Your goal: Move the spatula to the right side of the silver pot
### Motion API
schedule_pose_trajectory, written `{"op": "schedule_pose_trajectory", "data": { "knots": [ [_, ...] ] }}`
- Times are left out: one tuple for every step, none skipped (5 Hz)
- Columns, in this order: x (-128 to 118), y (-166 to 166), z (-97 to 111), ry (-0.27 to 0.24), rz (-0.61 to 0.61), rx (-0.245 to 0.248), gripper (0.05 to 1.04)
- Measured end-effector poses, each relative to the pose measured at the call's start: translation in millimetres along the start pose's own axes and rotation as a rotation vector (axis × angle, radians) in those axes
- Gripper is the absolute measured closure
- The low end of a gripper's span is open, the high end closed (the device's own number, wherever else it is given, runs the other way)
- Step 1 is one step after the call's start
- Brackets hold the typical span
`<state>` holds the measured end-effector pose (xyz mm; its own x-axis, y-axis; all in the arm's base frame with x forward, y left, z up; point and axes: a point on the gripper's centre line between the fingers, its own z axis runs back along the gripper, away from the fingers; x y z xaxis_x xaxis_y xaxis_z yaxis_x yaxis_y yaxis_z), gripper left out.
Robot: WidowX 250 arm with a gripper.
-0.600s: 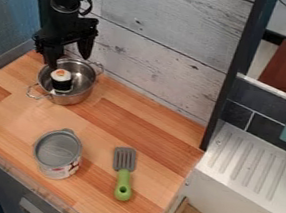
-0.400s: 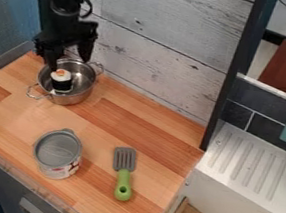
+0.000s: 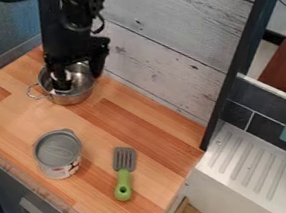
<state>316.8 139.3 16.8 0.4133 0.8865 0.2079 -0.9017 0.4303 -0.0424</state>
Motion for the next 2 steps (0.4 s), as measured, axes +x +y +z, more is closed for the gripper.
{"op": "schedule_pose_trajectory", "data": {
  "knots": [
    [-26, -6, 11, 0.02, -0.039, -0.032, 0.082],
    [-57, -17, 16, 0.039, -0.121, -0.048, 0.082]
  ]
}}
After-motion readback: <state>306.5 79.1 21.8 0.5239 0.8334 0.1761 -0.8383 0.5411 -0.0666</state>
